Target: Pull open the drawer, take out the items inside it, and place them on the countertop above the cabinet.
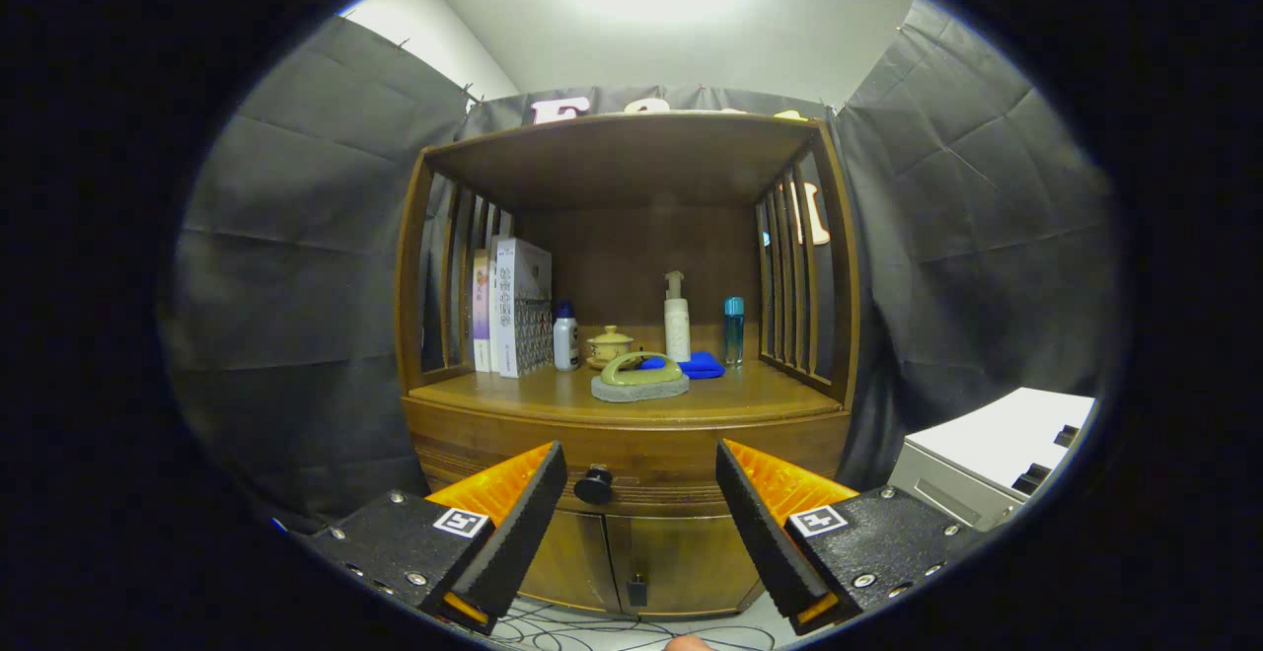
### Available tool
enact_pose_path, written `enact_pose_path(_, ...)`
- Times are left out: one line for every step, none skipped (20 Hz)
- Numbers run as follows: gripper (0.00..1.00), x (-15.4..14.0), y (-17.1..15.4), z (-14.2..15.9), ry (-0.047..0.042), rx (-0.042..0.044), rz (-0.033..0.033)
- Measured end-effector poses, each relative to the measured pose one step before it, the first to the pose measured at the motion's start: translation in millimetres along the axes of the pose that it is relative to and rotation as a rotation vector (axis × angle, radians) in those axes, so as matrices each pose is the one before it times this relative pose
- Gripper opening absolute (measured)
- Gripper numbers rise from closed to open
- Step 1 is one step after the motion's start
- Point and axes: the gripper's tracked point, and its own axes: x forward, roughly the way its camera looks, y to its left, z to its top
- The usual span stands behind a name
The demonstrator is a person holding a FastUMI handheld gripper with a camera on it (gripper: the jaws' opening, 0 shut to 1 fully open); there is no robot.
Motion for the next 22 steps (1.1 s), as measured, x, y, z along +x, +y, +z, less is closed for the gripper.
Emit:
enact_pose_path(0.95,-4.89,-6.73,1.75,-0.00753,-0.00936,-0.01264)
enact_pose_path(0.95,-5.39,-5.28,1.26,-0.00551,-0.00172,-0.00816)
enact_pose_path(0.95,-4.34,-0.67,0.38,-0.00209,0.00661,-0.00201)
enact_pose_path(0.95,-4.43,-0.40,-0.41,0.00217,0.00917,0.00295)
enact_pose_path(0.95,-3.50,-2.90,-0.85,0.00279,0.00347,-0.00146)
enact_pose_path(0.95,-2.82,-2.55,-0.51,0.00407,-0.00200,-0.00185)
enact_pose_path(0.95,-2.09,-0.91,-0.35,0.00229,-0.00022,0.00046)
enact_pose_path(0.95,-1.71,0.23,-0.08,-0.00065,0.00089,0.00512)
enact_pose_path(0.95,-1.65,0.15,-0.78,0.00093,-0.00102,0.00570)
enact_pose_path(0.95,-0.60,-0.73,-0.33,0.00106,-0.00338,0.00180)
enact_pose_path(0.95,-1.32,-2.61,-1.20,0.00383,-0.00310,-0.00057)
enact_pose_path(0.95,0.19,0.40,-0.12,0.00061,0.00175,-0.00087)
enact_pose_path(0.95,0.77,0.22,-0.52,0.00212,0.00379,-0.00059)
enact_pose_path(0.95,-0.43,-0.79,-1.20,0.00561,0.00215,-0.00198)
enact_pose_path(0.95,0.04,-0.04,-0.54,0.00241,0.00165,-0.00075)
enact_pose_path(0.95,0.41,-0.21,-0.65,0.00301,-0.00016,0.00009)
enact_pose_path(0.95,0.03,-0.17,-0.46,0.00268,-0.00141,-0.00072)
enact_pose_path(0.95,-0.48,-0.46,-1.17,0.00421,0.00016,-0.00087)
enact_pose_path(0.95,-0.85,0.88,-0.82,0.00507,0.00253,0.00321)
enact_pose_path(0.95,0.12,-0.25,-0.46,0.00288,0.00390,0.00191)
enact_pose_path(0.95,0.35,-0.24,0.28,-0.00041,0.00169,0.00021)
enact_pose_path(0.95,0.46,0.06,0.26,-0.00104,-0.00029,-0.00012)
